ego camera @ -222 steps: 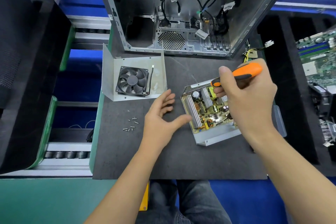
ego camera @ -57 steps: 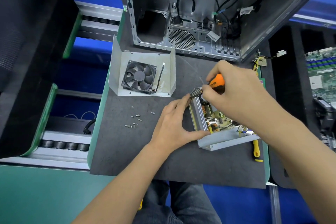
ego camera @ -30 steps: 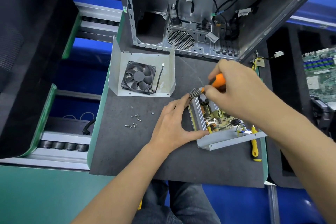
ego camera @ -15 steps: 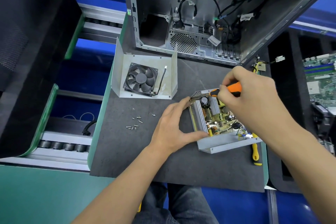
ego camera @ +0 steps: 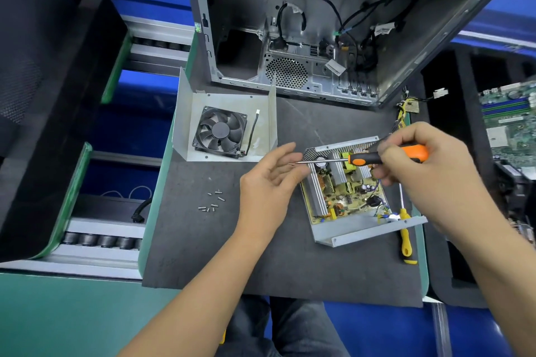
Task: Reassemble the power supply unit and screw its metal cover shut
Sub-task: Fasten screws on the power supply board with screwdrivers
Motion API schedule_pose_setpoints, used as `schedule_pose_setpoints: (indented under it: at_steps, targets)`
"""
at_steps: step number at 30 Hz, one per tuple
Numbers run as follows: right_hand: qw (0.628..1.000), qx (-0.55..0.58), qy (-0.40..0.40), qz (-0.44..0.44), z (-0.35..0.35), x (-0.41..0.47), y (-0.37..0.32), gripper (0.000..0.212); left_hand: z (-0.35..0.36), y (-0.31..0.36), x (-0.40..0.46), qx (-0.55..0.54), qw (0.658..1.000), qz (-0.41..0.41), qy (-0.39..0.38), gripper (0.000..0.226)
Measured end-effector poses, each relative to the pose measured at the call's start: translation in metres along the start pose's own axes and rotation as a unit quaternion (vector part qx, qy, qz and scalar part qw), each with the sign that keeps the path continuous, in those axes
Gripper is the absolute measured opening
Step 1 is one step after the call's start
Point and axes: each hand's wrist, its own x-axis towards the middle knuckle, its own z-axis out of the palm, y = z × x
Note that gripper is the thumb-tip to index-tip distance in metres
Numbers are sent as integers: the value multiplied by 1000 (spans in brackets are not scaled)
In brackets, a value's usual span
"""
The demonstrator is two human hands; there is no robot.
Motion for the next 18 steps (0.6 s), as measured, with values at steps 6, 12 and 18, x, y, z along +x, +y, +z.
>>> schedule_pose_setpoints:
  at_steps: [6, 12, 18]
  targets:
    - [998, 58, -5, 33, 1, -4, 10, 21, -2, 14, -5, -82, 996, -29, -37, 30]
    - [991, 105, 65, 47, 7, -34, 26, 17, -43, 11, -11, -134, 976, -105, 137, 15]
    - [917, -290, 118, -248, 108, -67, 28, 17, -63, 3, -23, -22, 977, -149, 151, 39]
